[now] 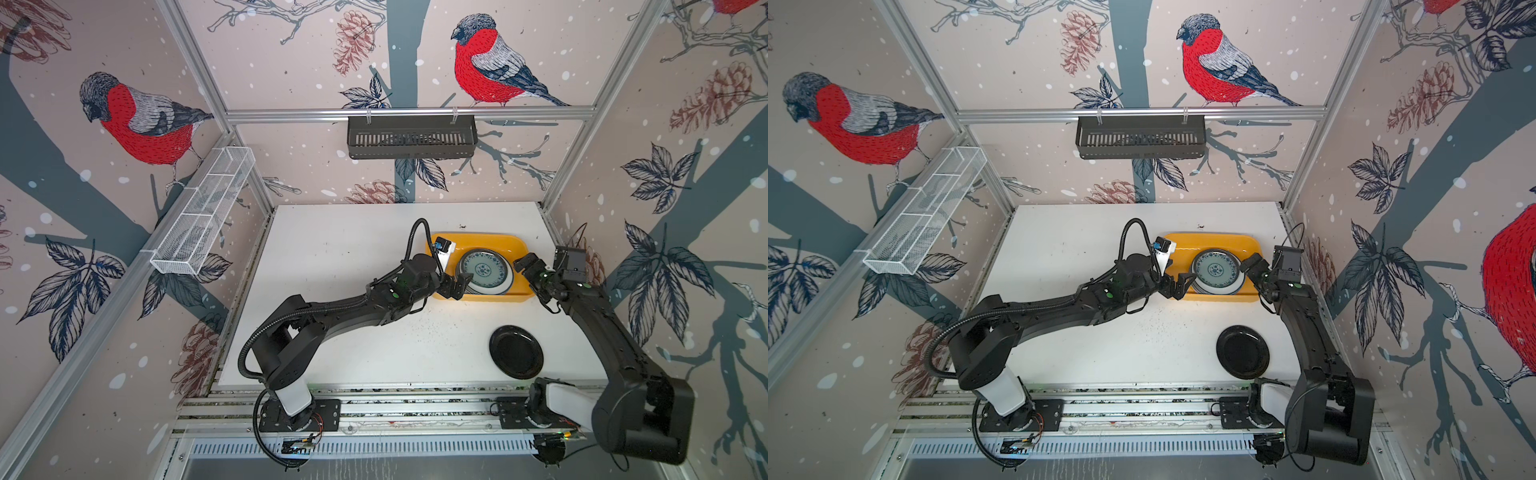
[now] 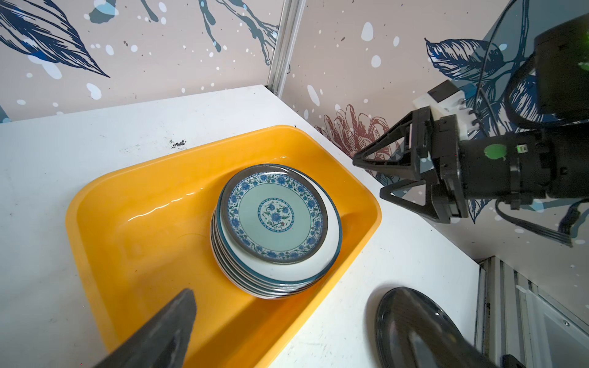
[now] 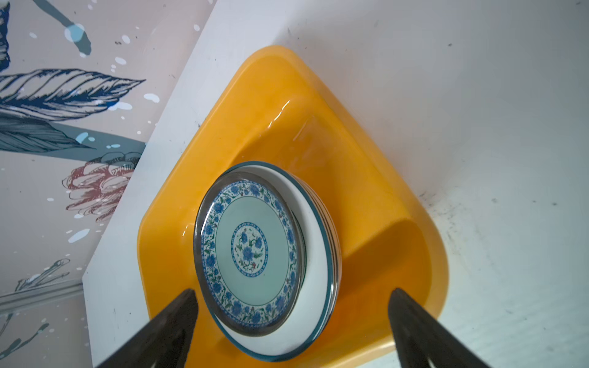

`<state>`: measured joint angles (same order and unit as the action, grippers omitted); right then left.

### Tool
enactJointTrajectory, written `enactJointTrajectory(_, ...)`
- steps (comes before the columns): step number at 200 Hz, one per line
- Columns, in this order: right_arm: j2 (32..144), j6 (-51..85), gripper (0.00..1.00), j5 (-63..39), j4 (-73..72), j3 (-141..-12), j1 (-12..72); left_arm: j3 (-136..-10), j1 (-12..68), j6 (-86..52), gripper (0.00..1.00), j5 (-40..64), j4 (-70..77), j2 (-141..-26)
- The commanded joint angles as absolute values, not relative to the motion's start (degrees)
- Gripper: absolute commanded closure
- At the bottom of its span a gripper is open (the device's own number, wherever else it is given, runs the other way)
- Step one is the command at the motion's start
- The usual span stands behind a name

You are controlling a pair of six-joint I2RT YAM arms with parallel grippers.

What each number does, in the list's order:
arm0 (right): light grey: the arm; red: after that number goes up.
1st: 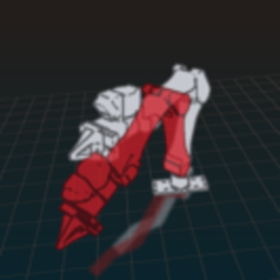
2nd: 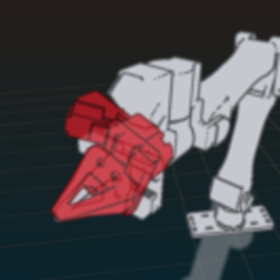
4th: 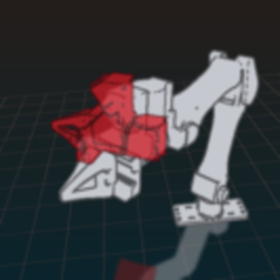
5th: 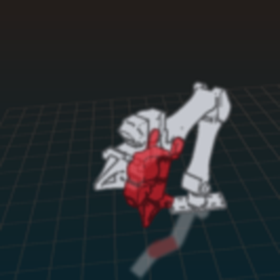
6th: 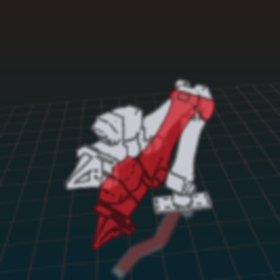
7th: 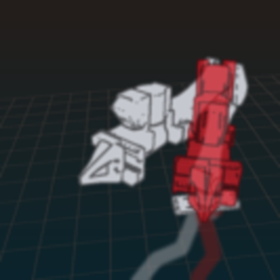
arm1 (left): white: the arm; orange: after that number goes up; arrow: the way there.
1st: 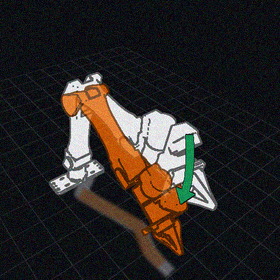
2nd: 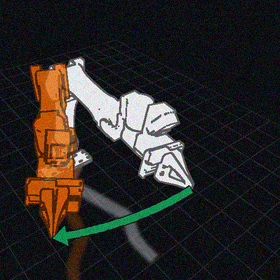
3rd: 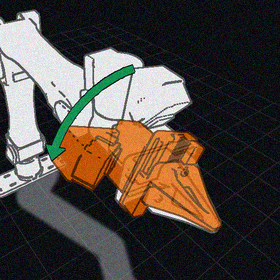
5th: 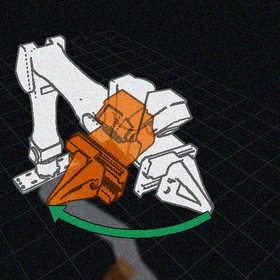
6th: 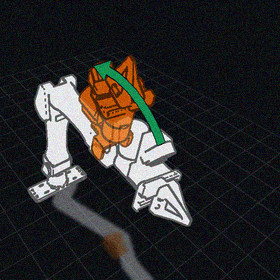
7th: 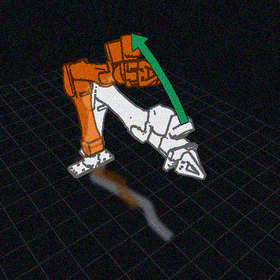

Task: Place the plates into the plastic bin on the countertop
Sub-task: Place the plate in the plastic bin, then pick up the plate from the bottom-right of the table.

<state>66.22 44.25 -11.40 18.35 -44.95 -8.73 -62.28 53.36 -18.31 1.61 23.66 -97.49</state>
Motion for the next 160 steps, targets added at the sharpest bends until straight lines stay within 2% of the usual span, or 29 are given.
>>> enactJointTrajectory(1,64.1,41.6,0.0,-9.2,19.9,-44.8,-10.9,-62.4,53.4,-19.3,0.04,2.5,25.4,-96.9)
enactJointTrajectory(39,58.4,39.6,0.0,-10.2,20.3,-43.0,-17.0,-62.4,54.5,-19.5,0.04,1.3,24.7,-96.2)
enactJointTrajectory(65,54.0,37.9,0.0,-7.3,21.7,-42.9,-19.8,-62.3,55.4,-19.7,0.04,0.6,24.5,-95.9)
enactJointTrajectory(120,48.0,34.2,0.0,-0.9,27.0,-44.9,-22.1,-63.1,57.1,-19.8,0.04,1.9,24.1,-96.8)
enactJointTrajectory(160,44.5,33.7,0.0,-0.7,28.6,-44.7,-23.0,-64.2,58.2,-20.6,0.04,3.0,22.4,-97.7)
